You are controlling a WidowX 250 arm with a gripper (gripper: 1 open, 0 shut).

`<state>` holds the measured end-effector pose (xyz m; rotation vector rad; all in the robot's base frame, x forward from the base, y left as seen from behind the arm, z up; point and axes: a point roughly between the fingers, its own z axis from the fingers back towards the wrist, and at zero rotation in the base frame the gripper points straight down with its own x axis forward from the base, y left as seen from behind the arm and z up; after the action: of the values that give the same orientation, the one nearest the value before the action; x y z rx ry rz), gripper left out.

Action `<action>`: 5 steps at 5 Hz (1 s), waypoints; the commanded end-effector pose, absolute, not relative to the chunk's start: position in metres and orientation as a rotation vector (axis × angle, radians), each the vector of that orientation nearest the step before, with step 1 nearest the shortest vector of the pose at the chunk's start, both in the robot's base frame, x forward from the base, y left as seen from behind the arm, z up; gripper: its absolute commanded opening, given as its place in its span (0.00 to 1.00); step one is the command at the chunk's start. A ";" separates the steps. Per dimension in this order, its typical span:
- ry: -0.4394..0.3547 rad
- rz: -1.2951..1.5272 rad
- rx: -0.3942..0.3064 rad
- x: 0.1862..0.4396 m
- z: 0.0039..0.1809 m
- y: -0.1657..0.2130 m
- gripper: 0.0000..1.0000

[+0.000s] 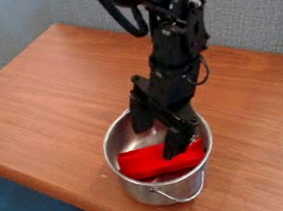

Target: Move the red object from the metal pot to the table

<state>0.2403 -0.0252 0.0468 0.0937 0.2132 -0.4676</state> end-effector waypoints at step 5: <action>-0.048 -0.482 0.193 0.223 0.040 0.013 1.00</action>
<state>0.2213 0.0074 0.0350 0.1759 -0.0301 -0.4909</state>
